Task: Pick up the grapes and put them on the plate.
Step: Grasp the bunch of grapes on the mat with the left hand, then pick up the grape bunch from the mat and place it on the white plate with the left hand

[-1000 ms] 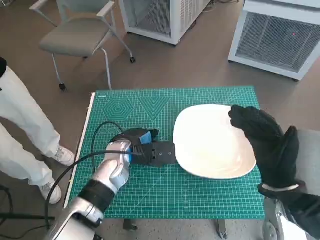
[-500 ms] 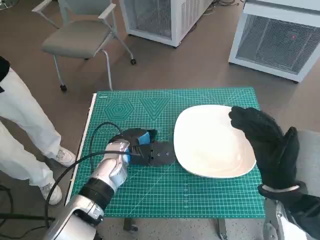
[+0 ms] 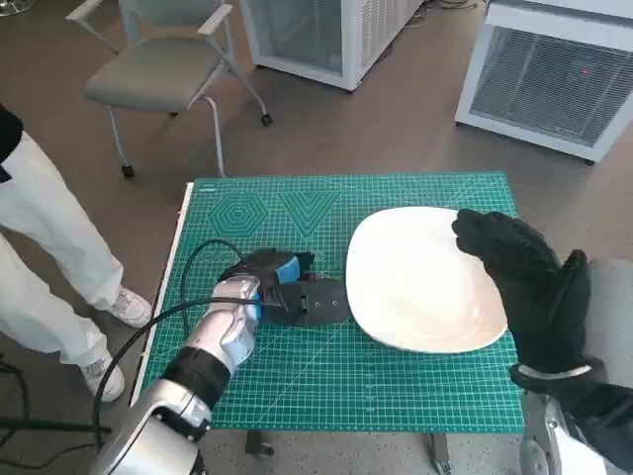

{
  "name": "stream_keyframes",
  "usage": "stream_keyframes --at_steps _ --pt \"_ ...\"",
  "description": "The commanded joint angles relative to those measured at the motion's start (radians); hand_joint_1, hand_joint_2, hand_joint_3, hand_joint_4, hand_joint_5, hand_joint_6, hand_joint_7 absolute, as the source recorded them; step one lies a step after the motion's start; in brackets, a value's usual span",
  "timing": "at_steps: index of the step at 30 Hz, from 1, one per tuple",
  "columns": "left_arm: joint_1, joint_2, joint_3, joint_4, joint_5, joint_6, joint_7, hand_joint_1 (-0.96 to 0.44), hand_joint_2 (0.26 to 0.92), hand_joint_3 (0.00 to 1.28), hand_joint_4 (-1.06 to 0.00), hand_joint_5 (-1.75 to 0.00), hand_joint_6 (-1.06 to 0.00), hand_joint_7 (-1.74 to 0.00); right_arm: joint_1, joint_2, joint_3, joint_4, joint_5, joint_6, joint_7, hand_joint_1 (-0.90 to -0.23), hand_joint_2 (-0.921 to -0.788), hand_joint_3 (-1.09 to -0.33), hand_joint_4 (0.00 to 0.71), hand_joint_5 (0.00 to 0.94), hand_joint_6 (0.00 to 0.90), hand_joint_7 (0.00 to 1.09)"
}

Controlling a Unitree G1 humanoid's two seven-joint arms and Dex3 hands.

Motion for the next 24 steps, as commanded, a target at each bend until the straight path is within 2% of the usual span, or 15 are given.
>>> stream_keyframes --at_steps 1,7,11,15,16,17,20,22,24 --pt "0.011 -0.007 -0.028 0.033 0.019 -0.002 0.029 0.38 0.646 0.78 -0.45 -1.59 -0.66 -0.04 0.023 -0.012 -0.005 0.011 -0.006 0.006 0.006 -0.443 -0.921 -0.633 0.420 0.641 0.170 0.95" --pt "0.009 -0.001 -0.047 0.008 0.025 0.016 0.009 0.37 0.743 0.66 -0.40 -1.63 -0.64 -0.02 0.019 -0.015 -0.009 0.015 0.000 0.009 0.007 -0.443 -0.921 -0.634 0.420 0.642 0.168 0.95" --pt "0.008 0.010 -0.036 -0.023 0.006 0.021 -0.026 0.37 0.713 0.66 -0.46 -1.58 -0.58 -0.02 0.015 -0.014 -0.008 0.019 -0.001 0.010 0.005 -0.443 -0.921 -0.634 0.419 0.642 0.167 0.95" --pt "0.013 0.025 -0.022 -0.057 -0.012 0.017 -0.056 0.38 0.689 0.62 -0.55 -1.48 -0.68 -0.09 0.010 -0.013 -0.007 0.023 0.000 0.013 0.004 -0.442 -0.921 -0.634 0.419 0.642 0.166 0.95" --pt "0.015 0.028 -0.019 -0.065 -0.016 0.016 -0.062 0.36 0.698 0.59 -0.56 -1.45 -0.70 -0.16 0.009 -0.012 -0.006 0.023 0.001 0.014 0.004 -0.442 -0.921 -0.634 0.418 0.642 0.166 0.95" --pt "0.017 0.032 -0.016 -0.072 -0.020 0.015 -0.066 0.32 0.722 0.53 -0.57 -1.42 -0.70 -0.31 0.008 -0.012 -0.006 0.023 0.002 0.015 0.004 -0.442 -0.921 -0.634 0.418 0.642 0.166 0.95" --pt "0.022 0.039 -0.008 -0.087 -0.028 0.012 -0.070 0.12 0.822 0.34 -0.57 -1.34 -0.61 -0.92 0.007 -0.010 -0.004 0.021 0.002 0.015 0.004 -0.443 -0.921 -0.634 0.418 0.643 0.166 0.95" --pt "0.025 0.043 -0.005 -0.092 -0.032 0.009 -0.069 0.05 0.853 0.27 -0.57 -1.31 -0.59 -1.10 0.006 -0.010 -0.003 0.021 0.001 0.015 0.003 -0.443 -0.921 -0.634 0.418 0.643 0.167 0.95" --pt "0.026 0.046 -0.006 -0.096 -0.035 0.009 -0.070 0.03 0.866 0.24 -0.58 -1.29 -0.58 -1.18 0.006 -0.009 -0.001 0.021 -0.001 0.013 0.003 -0.443 -0.921 -0.634 0.418 0.643 0.167 0.95"
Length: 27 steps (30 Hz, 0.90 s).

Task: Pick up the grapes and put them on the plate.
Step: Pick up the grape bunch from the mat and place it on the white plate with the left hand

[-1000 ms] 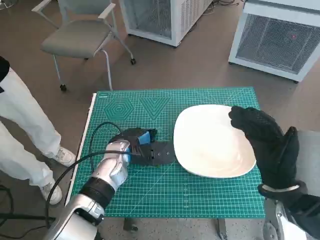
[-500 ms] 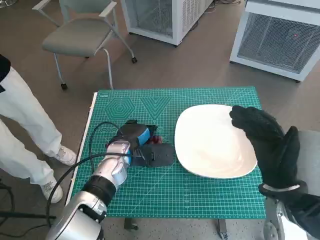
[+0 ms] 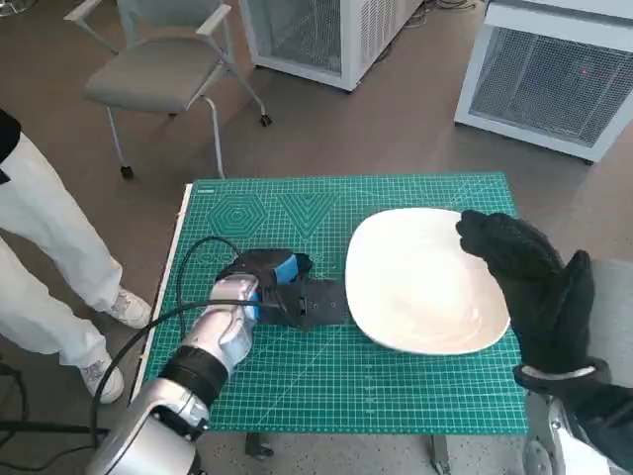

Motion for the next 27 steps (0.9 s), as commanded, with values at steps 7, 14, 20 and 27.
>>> stream_keyframes --at_steps 7,14,20,27 --pt "0.023 0.019 0.004 -0.027 -0.009 0.004 -0.021 0.00 0.904 0.15 -0.60 -1.29 -0.60 -1.17 0.007 -0.001 0.005 0.016 0.000 0.008 0.007 -0.444 -0.921 -0.633 0.419 0.643 0.168 0.95" --pt "0.030 0.028 0.005 -0.055 -0.009 0.011 -0.031 0.00 0.911 0.11 -0.63 -1.26 -0.63 -1.15 0.004 -0.002 0.002 0.024 0.005 0.007 0.012 -0.444 -0.921 -0.633 0.419 0.643 0.168 0.94" --pt "0.040 0.047 0.008 -0.119 -0.006 0.027 -0.058 0.00 0.920 0.13 -0.59 -1.27 -0.58 -1.23 0.002 -0.001 0.001 0.026 0.006 0.006 0.013 -0.444 -0.921 -0.633 0.419 0.643 0.169 0.94" --pt "0.062 0.088 0.026 -0.244 -0.011 0.049 -0.099 0.30 0.722 0.50 -0.60 -1.39 -0.53 -0.57 -0.002 0.001 0.001 0.032 0.005 0.005 0.012 -0.444 -0.921 -0.633 0.418 0.643 0.169 0.94"
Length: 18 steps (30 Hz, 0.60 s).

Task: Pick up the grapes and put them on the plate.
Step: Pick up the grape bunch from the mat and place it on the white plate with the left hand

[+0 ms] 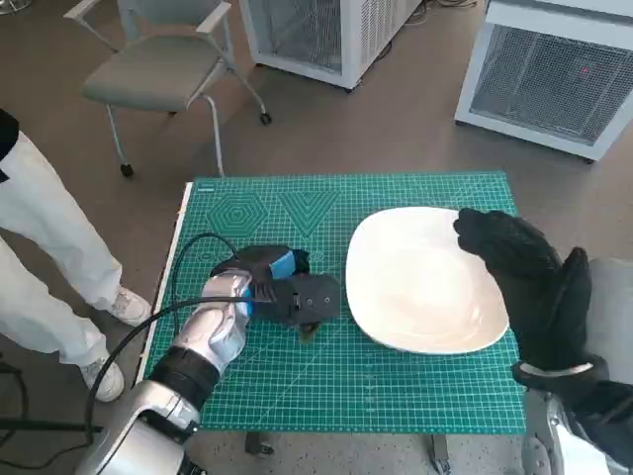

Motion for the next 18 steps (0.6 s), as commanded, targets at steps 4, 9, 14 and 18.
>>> stream_keyframes --at_steps 4,9,14,18 --pt "0.041 0.065 0.042 -0.178 -0.007 0.023 -0.045 0.17 0.734 0.49 -0.57 -1.38 -0.55 -0.90 0.008 0.002 0.001 0.014 0.002 0.005 0.003 -0.444 -0.921 -0.633 0.418 0.643 0.169 0.94" --pt "0.070 0.108 0.070 -0.320 -0.005 0.034 -0.076 0.03 0.710 0.48 -0.61 -1.44 -0.66 -1.00 0.007 0.004 0.002 0.014 0.001 0.004 0.003 -0.444 -0.921 -0.633 0.418 0.643 0.169 0.94" --pt "0.091 0.149 0.106 -0.458 -0.005 0.046 -0.107 0.01 0.645 0.57 -0.62 -1.49 -0.72 -0.97 0.006 0.004 0.002 0.013 0.000 0.004 0.002 -0.446 -0.921 -0.633 0.418 0.643 0.169 0.94" --pt "0.102 0.177 0.139 -0.558 -0.007 0.055 -0.129 0.01 0.644 0.56 -0.62 -1.50 -0.76 -0.93 0.005 0.005 0.001 0.014 0.000 0.004 0.002 -0.447 -0.921 -0.633 0.418 0.643 0.169 0.94"
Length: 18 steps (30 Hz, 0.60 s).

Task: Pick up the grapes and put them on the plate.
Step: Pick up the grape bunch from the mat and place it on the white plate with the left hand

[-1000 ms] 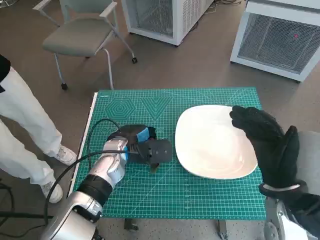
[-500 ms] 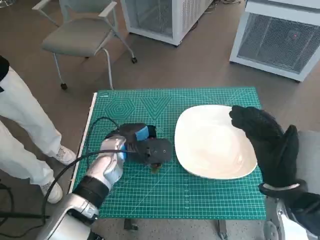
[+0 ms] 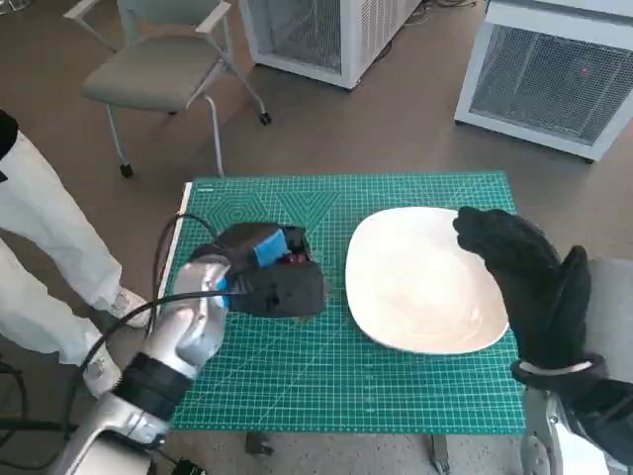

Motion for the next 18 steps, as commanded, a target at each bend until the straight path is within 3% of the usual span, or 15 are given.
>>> stream_keyframes --at_steps 1,6,12,18 --pt "0.015 0.044 0.049 -0.129 -0.007 0.015 -0.030 0.01 0.659 0.53 -0.62 -1.49 -0.76 -0.91 0.010 0.001 0.001 0.011 0.001 0.007 0.002 -0.447 -0.921 -0.633 0.418 0.643 0.169 0.94" --pt "0.027 0.072 0.104 -0.247 -0.019 0.025 -0.050 0.01 0.756 0.34 -0.65 -1.42 -0.79 -0.84 0.010 0.001 -0.001 0.011 0.001 0.005 0.002 -0.446 -0.921 -0.633 0.418 0.644 0.169 0.94" --pt "0.044 0.082 0.150 -0.352 -0.023 0.038 -0.060 0.00 0.810 0.23 -0.65 -1.40 -0.81 -0.79 0.009 0.000 -0.003 0.015 0.000 0.001 0.002 -0.445 -0.921 -0.632 0.419 0.643 0.170 0.94" --pt "0.057 0.073 0.165 -0.389 -0.021 0.038 -0.056 0.00 0.879 0.09 -0.69 -1.28 -0.77 -0.90 0.007 0.002 -0.004 0.020 -0.003 -0.003 0.000 -0.444 -0.921 -0.632 0.420 0.642 0.171 0.94"
